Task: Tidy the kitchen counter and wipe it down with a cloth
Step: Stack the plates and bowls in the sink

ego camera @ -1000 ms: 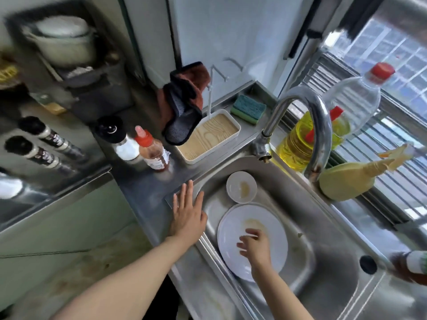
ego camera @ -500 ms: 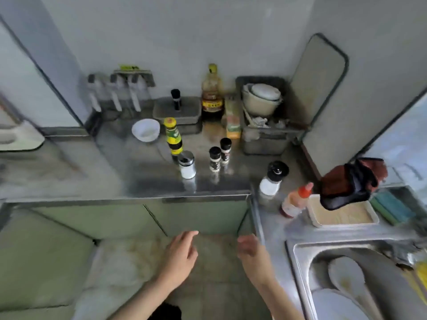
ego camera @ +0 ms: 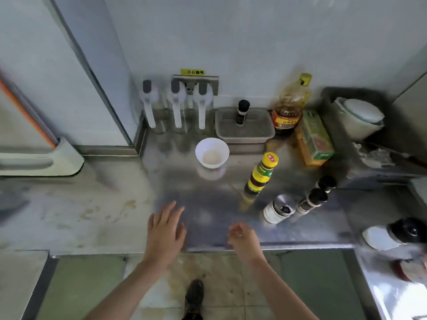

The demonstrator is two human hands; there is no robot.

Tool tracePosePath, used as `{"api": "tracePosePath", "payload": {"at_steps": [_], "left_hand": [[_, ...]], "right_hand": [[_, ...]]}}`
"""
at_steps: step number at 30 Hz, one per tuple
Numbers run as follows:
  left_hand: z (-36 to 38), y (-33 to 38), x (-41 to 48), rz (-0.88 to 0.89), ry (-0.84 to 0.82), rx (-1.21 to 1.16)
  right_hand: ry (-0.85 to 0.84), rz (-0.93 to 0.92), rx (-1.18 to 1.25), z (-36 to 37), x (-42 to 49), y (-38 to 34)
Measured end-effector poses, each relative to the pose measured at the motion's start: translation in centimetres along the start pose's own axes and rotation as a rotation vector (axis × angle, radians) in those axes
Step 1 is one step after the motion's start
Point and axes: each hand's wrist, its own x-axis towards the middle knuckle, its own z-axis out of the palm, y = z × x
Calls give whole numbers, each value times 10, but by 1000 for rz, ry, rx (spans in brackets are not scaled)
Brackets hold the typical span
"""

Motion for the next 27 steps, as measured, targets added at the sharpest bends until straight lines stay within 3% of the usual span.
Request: {"api": "tracePosePath", "payload": {"at_steps": [7, 18, 27], "left_hand": [[33, -74, 27, 34, -219, 148], [42, -76, 21, 47, -192, 145], [39, -75, 21, 27, -238, 162]], "right_hand": [[89, 36, 206, 39, 60, -63], [58, 119, 670, 78, 131, -125], [129, 47, 712, 76, 110, -132]]}}
